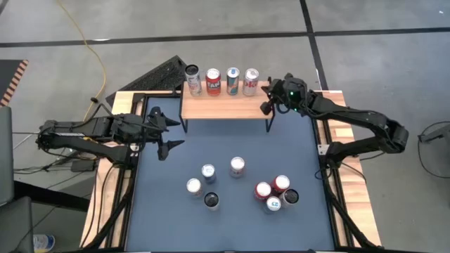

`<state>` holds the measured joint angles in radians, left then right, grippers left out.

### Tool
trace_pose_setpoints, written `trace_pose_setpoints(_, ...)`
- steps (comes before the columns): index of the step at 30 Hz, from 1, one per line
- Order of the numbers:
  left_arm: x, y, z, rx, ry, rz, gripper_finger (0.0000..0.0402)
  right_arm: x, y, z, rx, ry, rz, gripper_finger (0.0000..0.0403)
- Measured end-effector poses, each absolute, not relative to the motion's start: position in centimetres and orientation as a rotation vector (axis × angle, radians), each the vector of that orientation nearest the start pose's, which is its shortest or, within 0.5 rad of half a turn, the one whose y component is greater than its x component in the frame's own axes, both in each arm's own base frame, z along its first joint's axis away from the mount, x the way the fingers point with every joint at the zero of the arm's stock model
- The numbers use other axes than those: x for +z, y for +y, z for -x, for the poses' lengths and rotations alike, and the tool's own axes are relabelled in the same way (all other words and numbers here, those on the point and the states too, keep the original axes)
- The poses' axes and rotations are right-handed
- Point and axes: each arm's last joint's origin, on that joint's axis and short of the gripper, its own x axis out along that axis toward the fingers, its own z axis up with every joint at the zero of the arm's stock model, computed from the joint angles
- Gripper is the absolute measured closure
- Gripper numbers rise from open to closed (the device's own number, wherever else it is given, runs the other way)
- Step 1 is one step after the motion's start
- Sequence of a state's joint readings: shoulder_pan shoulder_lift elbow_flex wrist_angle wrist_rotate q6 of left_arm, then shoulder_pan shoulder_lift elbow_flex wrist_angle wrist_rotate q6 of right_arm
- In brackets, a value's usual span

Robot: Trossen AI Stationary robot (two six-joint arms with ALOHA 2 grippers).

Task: Place canned beverage on shelf
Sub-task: Adjust the white soda can

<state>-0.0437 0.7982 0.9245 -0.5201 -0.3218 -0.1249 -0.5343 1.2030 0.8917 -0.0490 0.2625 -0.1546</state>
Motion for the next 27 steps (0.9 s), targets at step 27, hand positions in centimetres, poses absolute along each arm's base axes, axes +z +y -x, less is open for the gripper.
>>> trace_pose_setpoints(27, 34.8, 0.3, -16.0, 0.308, 0.358, 0.043, 0.0069, 33.1, -14.7, -25.9, -0.667, 0.384, 0.403, 0.0293)
